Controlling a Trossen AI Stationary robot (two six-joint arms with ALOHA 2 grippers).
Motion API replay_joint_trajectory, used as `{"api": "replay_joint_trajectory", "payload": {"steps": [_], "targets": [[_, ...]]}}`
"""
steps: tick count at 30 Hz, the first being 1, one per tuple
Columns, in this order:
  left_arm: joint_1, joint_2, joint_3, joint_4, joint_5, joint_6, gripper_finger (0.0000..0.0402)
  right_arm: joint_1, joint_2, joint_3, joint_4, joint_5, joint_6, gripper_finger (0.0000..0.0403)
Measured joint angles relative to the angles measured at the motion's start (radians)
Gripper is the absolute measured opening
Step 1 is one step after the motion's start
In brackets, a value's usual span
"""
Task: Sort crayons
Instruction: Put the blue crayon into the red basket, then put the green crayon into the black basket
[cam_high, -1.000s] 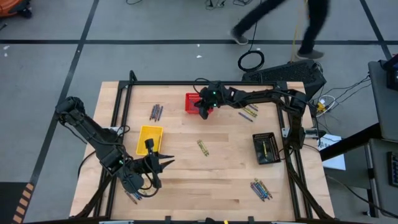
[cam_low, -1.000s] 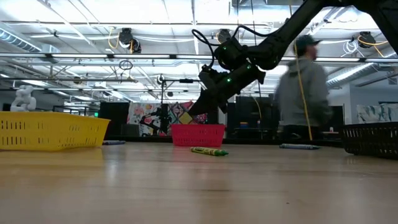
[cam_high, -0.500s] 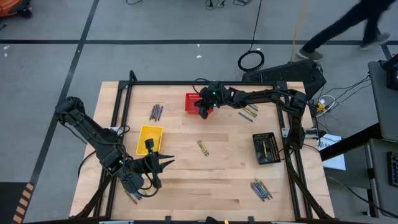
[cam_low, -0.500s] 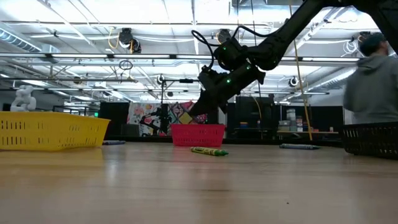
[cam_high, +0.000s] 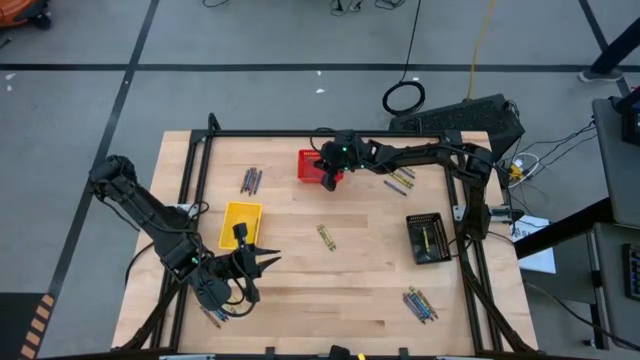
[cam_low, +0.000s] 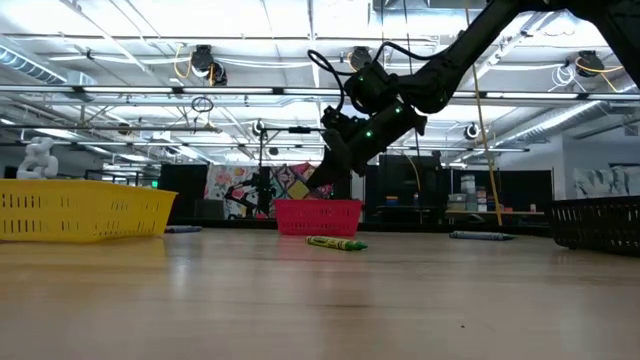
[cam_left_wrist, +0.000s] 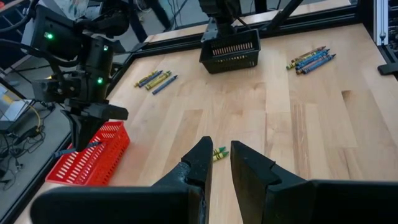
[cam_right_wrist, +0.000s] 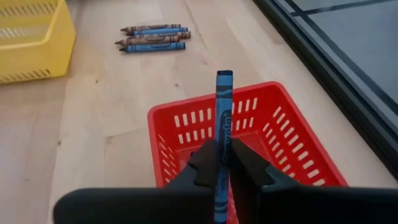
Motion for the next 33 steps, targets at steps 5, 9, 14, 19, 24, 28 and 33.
{"api": "replay_joint_trajectory", "payload": {"steps": [5, 9, 14, 19, 24, 28, 33], "targets": [[0.0, 0.0, 0.0, 0.0, 0.0, 0.0, 0.0058, 0.0, 0.0, 0.0, -0.007, 0.0, -0.01, 0.0029], [0.0, 0.0, 0.0, 0.0, 0.0, 0.0, 0.0058, 0.0, 0.001, 0.0, -0.021, 0.0, -0.029, 0.0037], [0.0, 0.0, 0.0, 0.0, 0.0, -0.001, 0.0058, 0.0, 0.001, 0.0, -0.019, 0.0, -0.031, 0.0041], [0.0, 0.0, 0.0, 0.0, 0.0, -0.001, 0.0058, 0.0, 0.001, 0.0, -0.019, 0.005, -0.035, 0.0041], [0.0, 0.0, 0.0, 0.0, 0.0, -0.001, 0.0058, 0.001, 0.001, 0.0, -0.019, 0.055, -0.038, 0.0053], [0.0, 0.0, 0.0, 0.0, 0.0, -0.001, 0.0058, 0.004, -0.058, -0.001, -0.094, 0.057, -0.042, 0.0079], [0.0, 0.0, 0.0, 0.001, 0.0, -0.003, 0.0058, 0.078, -0.196, -0.011, -0.255, 0.232, -0.12, 0.008]]}}
